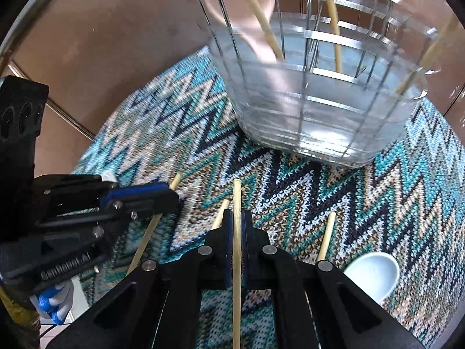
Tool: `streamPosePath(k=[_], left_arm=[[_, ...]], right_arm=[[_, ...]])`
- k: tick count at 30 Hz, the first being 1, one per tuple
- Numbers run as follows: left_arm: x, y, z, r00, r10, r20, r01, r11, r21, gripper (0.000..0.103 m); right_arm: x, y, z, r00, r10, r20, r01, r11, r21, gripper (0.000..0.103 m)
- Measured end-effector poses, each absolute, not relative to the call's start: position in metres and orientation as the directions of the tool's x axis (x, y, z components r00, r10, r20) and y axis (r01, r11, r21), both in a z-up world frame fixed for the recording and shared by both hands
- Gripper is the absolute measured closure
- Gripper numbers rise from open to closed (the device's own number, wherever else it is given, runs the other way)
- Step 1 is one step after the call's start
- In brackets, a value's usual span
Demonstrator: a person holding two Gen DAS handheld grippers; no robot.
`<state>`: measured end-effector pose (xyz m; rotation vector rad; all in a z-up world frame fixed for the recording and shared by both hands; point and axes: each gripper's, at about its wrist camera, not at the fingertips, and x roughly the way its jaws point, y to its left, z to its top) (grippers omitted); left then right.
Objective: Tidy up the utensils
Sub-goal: 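Grasp a chopstick with the left tool while the right tool grasps another, then lift both chopsticks and carry them over the wire holder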
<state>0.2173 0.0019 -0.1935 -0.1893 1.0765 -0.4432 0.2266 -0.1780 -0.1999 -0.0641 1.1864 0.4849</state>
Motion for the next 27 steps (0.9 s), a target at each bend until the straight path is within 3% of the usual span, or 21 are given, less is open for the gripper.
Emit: streamPosePath(k=[19, 27], left_arm=[[0.150, -0.002, -0.089, 0.659, -0.420, -0.624, 0.305, 0.907, -0.288, 0.098], [0.154, -0.003, -0.025, 0.762, -0.429, -0.484, 0.310, 0.899, -0.310, 0.098]], right_arm=[[0.145, -0.231, -0.093, 0.541, 0.476, -0.693, -0.441, 0.862, 0.248, 0.098], [0.132, -0.255, -0.033, 0.685, 0.514, -0.516, -0.454, 0.855, 0.250, 0.098]])
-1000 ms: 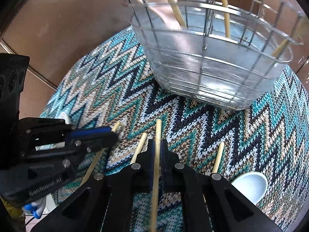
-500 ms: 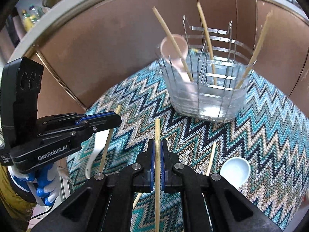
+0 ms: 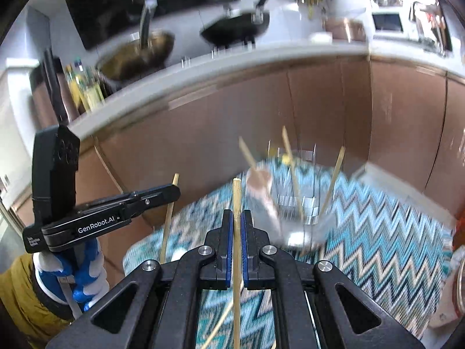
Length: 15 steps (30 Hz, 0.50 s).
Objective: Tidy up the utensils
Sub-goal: 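Lift both chopsticks and carry them over the wire holder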
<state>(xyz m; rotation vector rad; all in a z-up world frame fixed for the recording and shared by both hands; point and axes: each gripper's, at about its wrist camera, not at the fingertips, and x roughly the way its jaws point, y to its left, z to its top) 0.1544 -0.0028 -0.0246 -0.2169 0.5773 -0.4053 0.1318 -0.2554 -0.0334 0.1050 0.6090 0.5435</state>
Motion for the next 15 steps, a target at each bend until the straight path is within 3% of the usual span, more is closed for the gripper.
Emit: streamPosePath(k=[11, 15], left_arm=[[0.198, -0.025, 0.046, 0.934, -0.317, -0.168, 0.248, 0.909, -0.336, 0.098], [0.223, -0.041, 0.042, 0.964, -0.243, -0.104, 0.203, 0.934, -0.294, 0.098]], right_arm=[[0.164, -0.270, 0.039, 0.859, 0.479, -0.180, -0.445, 0.873, 0.197, 0.098], [0.184, -0.269, 0.035, 0.886, 0.446, -0.129, -0.425, 0.890, 0.163, 0.098]])
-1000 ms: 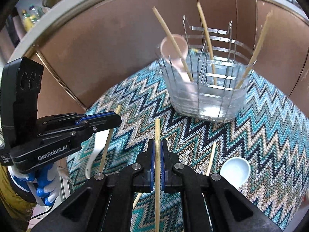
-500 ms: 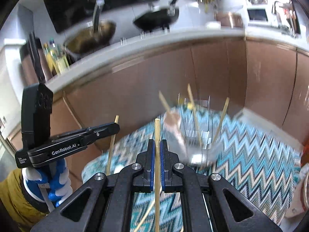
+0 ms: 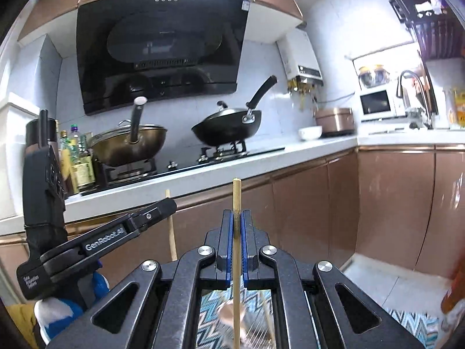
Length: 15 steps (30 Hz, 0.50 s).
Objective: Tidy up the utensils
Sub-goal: 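Lift both chopsticks and carry them over the wire holder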
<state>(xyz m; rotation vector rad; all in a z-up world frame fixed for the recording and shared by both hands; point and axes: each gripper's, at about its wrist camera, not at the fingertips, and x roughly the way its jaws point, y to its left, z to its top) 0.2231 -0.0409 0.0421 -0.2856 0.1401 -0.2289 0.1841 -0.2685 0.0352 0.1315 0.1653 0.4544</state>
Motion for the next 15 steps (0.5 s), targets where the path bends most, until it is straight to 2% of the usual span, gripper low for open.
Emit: streamPosePath(k=[8, 15], left_arm=[[0.267, -0.059, -0.005, 0.978, -0.178, -0.112, 0.140, 0.949, -0.282, 0.098], [0.275, -0.071, -0.047, 0.974, -0.170, -0.148, 0.127, 0.956, -0.263, 0.096]], right_arm=[[0.227, -0.261, -0.007, 0.914, 0.384, -0.129, -0.375, 0.923, 0.085, 0.098], [0.237, -0.266, -0.049, 0.925, 0.327, -0.195, -0.323, 0.945, 0.055, 0.098]])
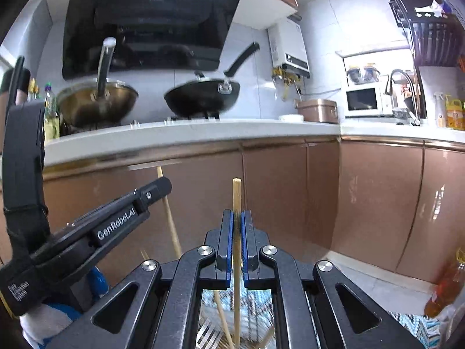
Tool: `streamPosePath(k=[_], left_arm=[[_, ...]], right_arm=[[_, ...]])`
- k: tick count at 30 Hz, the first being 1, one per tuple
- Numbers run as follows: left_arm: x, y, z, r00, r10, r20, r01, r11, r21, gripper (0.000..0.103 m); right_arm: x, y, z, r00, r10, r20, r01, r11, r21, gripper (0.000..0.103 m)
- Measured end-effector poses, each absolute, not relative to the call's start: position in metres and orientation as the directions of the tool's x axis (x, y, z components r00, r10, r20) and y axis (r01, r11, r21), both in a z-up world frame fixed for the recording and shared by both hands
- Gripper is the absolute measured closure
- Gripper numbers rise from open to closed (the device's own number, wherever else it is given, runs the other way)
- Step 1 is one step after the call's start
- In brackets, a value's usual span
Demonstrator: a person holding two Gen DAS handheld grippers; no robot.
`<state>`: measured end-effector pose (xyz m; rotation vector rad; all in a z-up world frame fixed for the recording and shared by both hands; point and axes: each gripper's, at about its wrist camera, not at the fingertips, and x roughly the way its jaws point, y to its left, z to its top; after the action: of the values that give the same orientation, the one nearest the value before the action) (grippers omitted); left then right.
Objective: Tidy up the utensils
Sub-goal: 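Lift both chopsticks and carry them over the wire holder, then open the right tool to drop its chopstick in while the left tool releases its chopstick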
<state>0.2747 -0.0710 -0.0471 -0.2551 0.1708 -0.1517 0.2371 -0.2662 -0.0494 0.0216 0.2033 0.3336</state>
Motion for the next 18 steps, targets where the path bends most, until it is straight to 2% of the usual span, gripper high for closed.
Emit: streamPosePath(k=[2, 3, 5, 7, 13, 18], left_arm=[[0.272, -0.072, -0.050, 0.970, -0.182, -0.164, 0.136, 0.957, -0.255, 0.092], [0.269, -0.072, -0.049, 0.968, -0.189, -0.168, 0.143, 0.957, -0.252, 0.084], [0.261, -0.069, -0.044, 0.964, -0.199, -0.175, 0.155, 0.958, -0.240, 0.076], [0.249, -0.065, -0.033, 0.962, -0.207, -0.177, 0.167, 0.962, -0.218, 0.075], [0.201, -0.032, 0.002, 0.959, -0.195, -0.207, 0.166, 0.975, -0.148, 0.068], [0.154, 0.007, 0.017, 0.952, -0.162, -0.261, 0.135, 0.984, -0.118, 0.065]], right_arm=[[0.234, -0.269, -0.056, 0.921, 0.324, -0.215, -0.321, 0.946, 0.054, 0.097], [0.232, -0.270, -0.057, 0.919, 0.325, -0.222, -0.321, 0.946, 0.055, 0.096], [0.225, -0.272, -0.054, 0.920, 0.320, -0.228, -0.318, 0.947, 0.043, 0.092], [0.216, -0.274, -0.046, 0.919, 0.322, -0.226, -0.321, 0.946, 0.043, 0.087], [0.174, -0.283, -0.017, 0.923, 0.323, -0.208, -0.325, 0.945, 0.029, 0.083], [0.133, -0.293, -0.006, 0.915, 0.310, -0.259, -0.313, 0.949, 0.032, 0.082]])
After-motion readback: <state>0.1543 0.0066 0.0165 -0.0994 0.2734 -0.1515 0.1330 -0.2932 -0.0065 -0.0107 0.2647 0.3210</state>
